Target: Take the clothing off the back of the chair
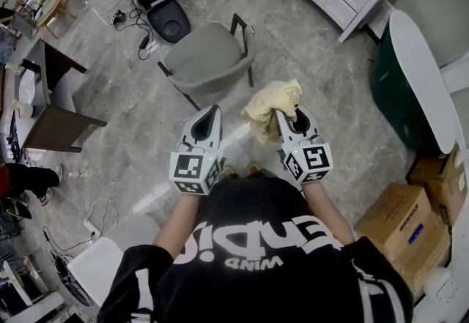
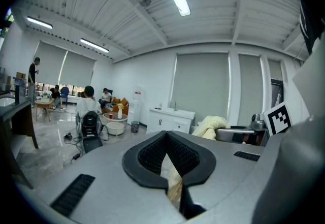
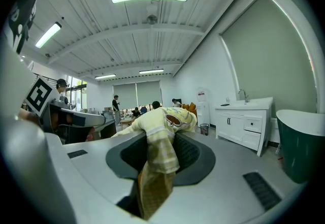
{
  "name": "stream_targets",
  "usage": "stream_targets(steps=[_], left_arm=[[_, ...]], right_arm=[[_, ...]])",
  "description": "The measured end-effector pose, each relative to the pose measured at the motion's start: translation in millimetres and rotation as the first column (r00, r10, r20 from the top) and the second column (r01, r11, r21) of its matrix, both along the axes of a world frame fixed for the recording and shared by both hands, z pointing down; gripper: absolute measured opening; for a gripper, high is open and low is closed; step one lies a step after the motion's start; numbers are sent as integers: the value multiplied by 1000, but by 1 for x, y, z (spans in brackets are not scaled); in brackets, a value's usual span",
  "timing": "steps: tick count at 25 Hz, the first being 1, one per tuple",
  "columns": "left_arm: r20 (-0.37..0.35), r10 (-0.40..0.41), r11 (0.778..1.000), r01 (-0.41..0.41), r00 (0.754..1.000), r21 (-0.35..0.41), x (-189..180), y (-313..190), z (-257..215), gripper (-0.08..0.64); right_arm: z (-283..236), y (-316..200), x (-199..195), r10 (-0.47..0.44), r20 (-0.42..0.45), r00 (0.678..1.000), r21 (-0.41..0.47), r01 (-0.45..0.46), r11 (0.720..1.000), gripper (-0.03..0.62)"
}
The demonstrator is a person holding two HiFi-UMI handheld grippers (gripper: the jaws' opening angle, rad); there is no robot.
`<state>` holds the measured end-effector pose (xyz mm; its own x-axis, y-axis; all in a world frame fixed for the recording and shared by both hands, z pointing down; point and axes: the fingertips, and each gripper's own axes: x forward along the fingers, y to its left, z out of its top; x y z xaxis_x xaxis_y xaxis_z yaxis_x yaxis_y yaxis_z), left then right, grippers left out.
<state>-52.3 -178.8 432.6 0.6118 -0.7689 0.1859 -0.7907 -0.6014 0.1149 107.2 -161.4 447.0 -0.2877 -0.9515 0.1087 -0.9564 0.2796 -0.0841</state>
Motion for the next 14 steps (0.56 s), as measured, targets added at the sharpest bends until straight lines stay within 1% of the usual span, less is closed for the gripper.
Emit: stream_targets(steps=[7,14], left_arm=[[0,-1,1000,1,1000,-8,0,0,2,15],[-1,-11,1000,11,1000,-8,-1,2,1,15]], right_arm=[[1,-3,0,-9,-2,1000,-6,9,1000,115],[1,-3,5,-6,21,1000,-12,6,1000,116]])
